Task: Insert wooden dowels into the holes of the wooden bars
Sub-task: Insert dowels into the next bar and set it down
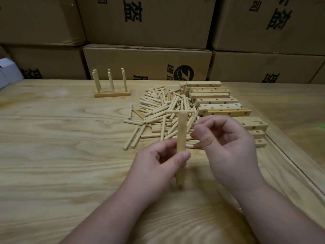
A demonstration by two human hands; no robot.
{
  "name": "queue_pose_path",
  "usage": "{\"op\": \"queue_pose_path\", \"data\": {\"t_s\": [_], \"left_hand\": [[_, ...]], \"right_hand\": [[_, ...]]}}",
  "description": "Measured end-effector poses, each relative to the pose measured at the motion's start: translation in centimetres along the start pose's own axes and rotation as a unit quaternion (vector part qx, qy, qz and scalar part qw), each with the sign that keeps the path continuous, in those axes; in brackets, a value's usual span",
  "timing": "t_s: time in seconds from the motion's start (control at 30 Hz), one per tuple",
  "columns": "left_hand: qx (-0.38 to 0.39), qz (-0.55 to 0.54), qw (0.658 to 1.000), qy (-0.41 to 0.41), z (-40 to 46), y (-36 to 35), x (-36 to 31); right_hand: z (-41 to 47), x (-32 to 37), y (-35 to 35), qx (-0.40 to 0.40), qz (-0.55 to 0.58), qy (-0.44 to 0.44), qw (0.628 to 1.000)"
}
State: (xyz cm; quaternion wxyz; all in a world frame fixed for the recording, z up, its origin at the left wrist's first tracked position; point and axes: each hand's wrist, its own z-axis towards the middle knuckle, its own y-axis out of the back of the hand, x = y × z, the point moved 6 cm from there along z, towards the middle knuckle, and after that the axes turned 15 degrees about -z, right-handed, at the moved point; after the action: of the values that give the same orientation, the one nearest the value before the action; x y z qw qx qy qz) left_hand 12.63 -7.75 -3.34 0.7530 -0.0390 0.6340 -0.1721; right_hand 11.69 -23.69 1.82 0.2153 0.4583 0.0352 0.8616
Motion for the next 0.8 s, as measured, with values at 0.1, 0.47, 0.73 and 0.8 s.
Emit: {"op": "queue_pose_path", "data": {"t_s": [0.1,0.47,0.73,0.8], "left_hand": [[-0.061,-0.119,0.989,0.055,0.4,1.0,0.6],[-0.098,-0.241,0.956,0.138,1.1,1.8,0.9],[-0.091,-0.233,0.957,0.15,1.3,1.7,1.0],[-0.094,-0.245,0.952,0.155,1.3,1.8,1.0]], "right_hand": [[0.5,-1.8,1.7,0.023,-0.157,-0.046,0.986],[0.8,-7.7,3.4,0.157,-0.502,-0.222,0.821],[0.6,-6.8,3.7,0.176,-0.516,-0.26,0.797],[0.8,-6.2,3.9,0.158,-0.512,-0.248,0.807]]}}
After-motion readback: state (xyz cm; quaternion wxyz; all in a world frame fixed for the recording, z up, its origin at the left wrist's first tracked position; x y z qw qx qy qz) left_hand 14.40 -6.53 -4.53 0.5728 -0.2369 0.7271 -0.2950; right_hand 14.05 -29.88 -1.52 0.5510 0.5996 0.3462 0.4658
